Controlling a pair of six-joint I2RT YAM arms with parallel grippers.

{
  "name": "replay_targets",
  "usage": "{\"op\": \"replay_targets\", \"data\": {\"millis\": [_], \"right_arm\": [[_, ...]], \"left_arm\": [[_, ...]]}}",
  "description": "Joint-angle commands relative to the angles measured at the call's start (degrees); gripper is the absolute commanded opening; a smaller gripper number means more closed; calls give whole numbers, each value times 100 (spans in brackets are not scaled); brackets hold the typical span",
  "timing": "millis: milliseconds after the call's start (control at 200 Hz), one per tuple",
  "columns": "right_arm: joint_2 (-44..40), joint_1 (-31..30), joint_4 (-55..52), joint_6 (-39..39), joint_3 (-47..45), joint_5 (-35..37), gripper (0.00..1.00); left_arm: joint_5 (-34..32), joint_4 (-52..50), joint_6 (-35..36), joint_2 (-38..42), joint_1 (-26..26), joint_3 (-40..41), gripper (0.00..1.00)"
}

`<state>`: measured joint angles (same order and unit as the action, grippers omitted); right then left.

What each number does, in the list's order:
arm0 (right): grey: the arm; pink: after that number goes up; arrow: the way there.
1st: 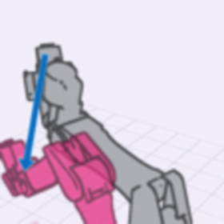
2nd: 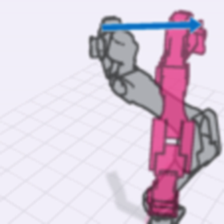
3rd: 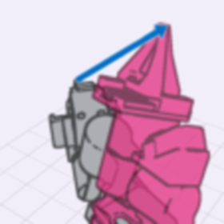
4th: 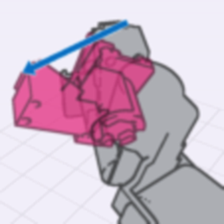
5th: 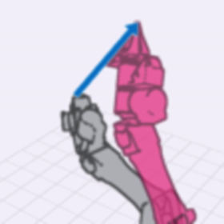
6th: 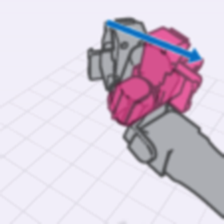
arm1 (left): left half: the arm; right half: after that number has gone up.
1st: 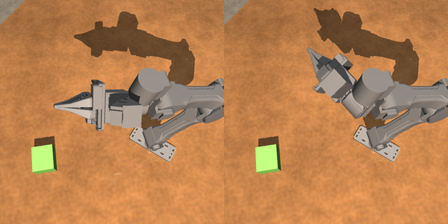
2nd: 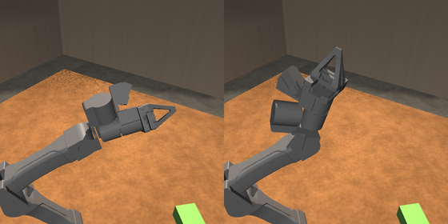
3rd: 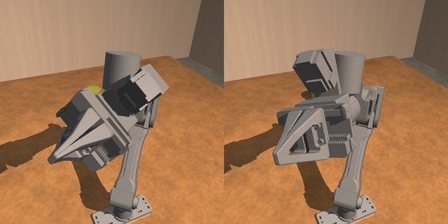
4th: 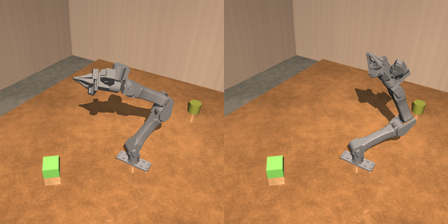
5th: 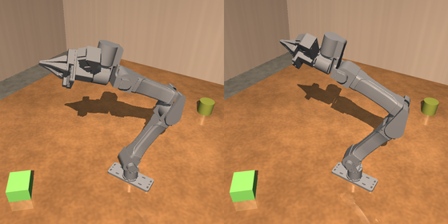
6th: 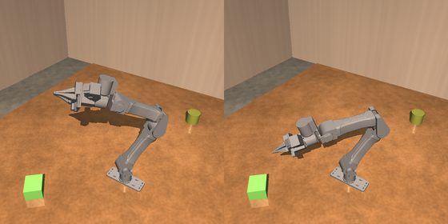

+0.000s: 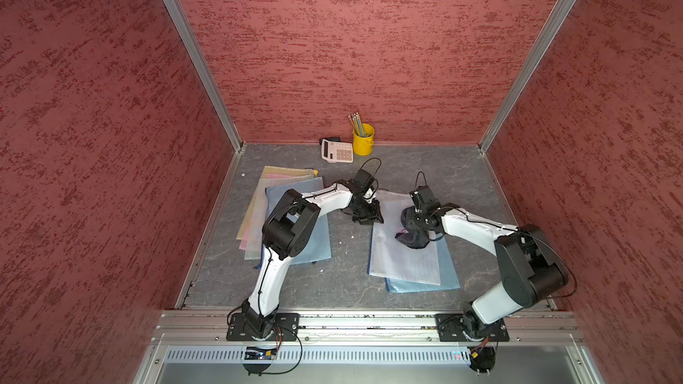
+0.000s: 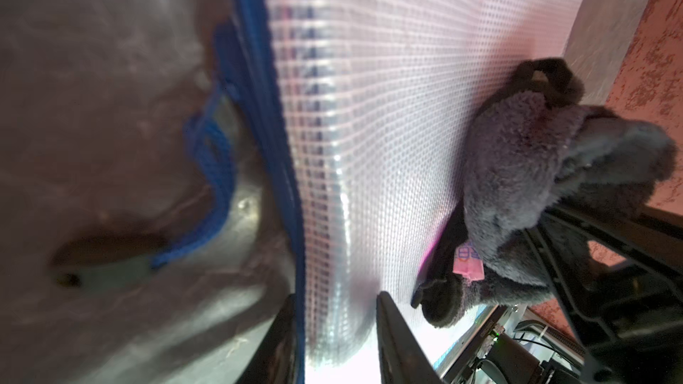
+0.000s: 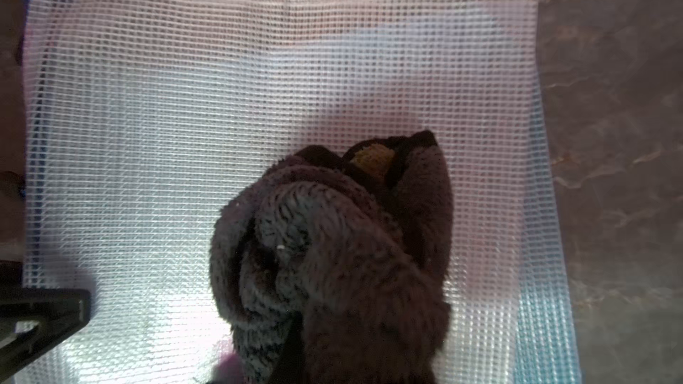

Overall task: Wipe the document bag
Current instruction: Move the document bag.

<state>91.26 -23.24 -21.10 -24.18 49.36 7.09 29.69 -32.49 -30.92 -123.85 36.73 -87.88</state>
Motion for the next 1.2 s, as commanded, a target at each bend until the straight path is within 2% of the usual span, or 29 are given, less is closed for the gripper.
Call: {"op": "replay_targets", "data": {"millis": [0,140,316,606,771,892,1017,1192], "right_arm": [[116,31,352,11,10,-159,0],[184,31,414,12,4,-191,0],[47,93,332,95,67,-104,0],[-766,445,-583,688,1028,235,0],[-1059,310,-690,684,1328,-583,0],[-1074,-201,-146,329,1004,-967,0],[-979,-747,1026,-258,406,-1340,0],[-618,-1177,2885,-873,-505,-1182,0]], "left_arm": [[-6,-100,148,276,-39,174,28],[-8,-66,77,365,-27,149,19],[36,23,-32,588,-8,128,0],[-19,338,-254,1377,-171,539,0],[27,514,-274,1609,-460,1228,0],[149,881,-331,1423,-554,1586,0],[212,1122,-427,1092,-553,1691,0],[285,1261,-506,840,-554,1734,0]]}}
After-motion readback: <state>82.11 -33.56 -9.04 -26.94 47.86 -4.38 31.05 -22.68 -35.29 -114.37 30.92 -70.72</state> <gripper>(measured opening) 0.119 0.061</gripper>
